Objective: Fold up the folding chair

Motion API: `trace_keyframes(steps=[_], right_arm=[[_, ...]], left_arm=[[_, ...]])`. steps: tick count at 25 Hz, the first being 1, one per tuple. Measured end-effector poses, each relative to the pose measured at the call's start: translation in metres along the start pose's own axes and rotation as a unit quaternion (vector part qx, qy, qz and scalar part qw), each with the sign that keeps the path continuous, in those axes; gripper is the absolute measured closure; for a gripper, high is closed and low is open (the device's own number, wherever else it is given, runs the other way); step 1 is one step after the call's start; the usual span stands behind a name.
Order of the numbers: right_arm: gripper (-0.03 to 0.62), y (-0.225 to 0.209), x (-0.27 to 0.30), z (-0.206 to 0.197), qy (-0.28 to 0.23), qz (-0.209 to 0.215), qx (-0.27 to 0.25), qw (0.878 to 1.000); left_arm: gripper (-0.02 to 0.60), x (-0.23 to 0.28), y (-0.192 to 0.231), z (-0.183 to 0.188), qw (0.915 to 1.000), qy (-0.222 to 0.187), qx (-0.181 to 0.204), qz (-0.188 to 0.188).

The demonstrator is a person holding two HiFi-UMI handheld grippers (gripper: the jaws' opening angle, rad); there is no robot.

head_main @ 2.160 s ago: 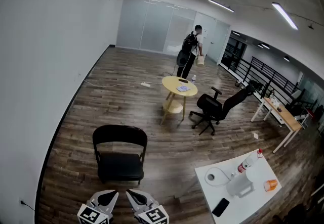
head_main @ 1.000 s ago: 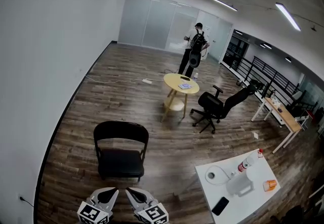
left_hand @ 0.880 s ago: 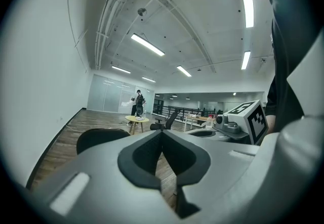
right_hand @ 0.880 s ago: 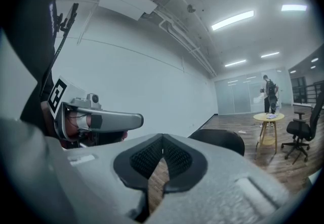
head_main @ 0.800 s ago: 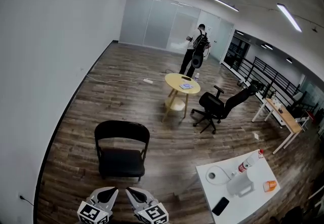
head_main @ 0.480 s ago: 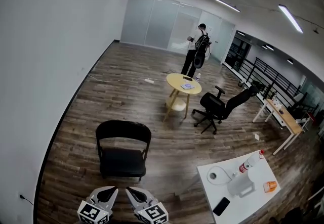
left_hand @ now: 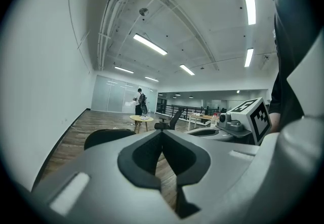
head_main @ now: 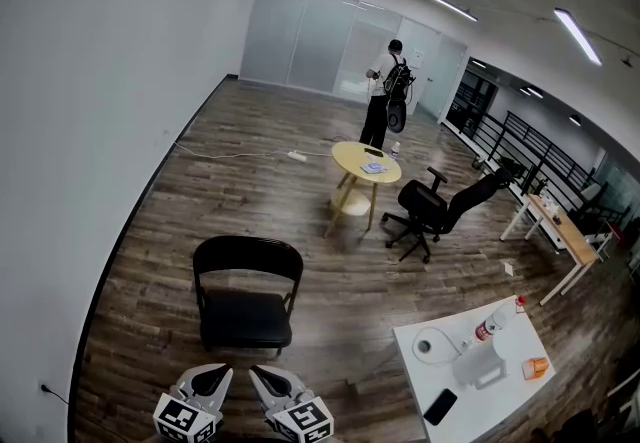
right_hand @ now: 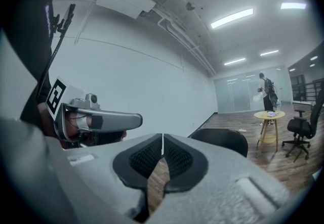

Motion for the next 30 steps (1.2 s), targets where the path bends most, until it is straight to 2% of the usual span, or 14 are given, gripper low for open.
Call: trace_keyframes(steps=[8, 13, 19, 25, 30], right_arm=[[0.580, -0.001, 0.014, 0.004, -0.008, -0.005, -0.006, 1.000], [0.579, -0.005, 0.021, 0.003, -0.008, -0.009, 0.000, 1.000], [0.574, -0.001, 0.030, 0.006, -0.005, -0.019, -0.004, 1.000], [0.569, 0.012, 0.036, 0.009, -0.003, -0.030, -0.003, 1.000], [0.562, 0.029, 0.037, 0.012, -0.001, -0.049, -0.002, 0.999]], left_arm=[[0.577, 0.000, 0.013, 0.005, 0.9999, 0.002, 0.011, 0.007], [0.574, 0.002, 0.021, 0.003, 0.9999, -0.003, -0.002, 0.013], [0.565, -0.005, 0.035, 0.003, 0.9999, -0.007, 0.000, 0.014], [0.560, -0.019, 0.044, 0.006, 0.9999, -0.016, 0.001, 0.003], [0.551, -0.035, 0.054, 0.008, 0.9999, -0.003, 0.004, -0.010]])
Point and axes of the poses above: the fingertips, and each gripper's own axes: x forward along the fingers, y to its left, z out of its top, the point moved 7 cm from there along -x, backward along the fingers, and after that the axes turned 11 degrees about -z, right-handed, at the moved point
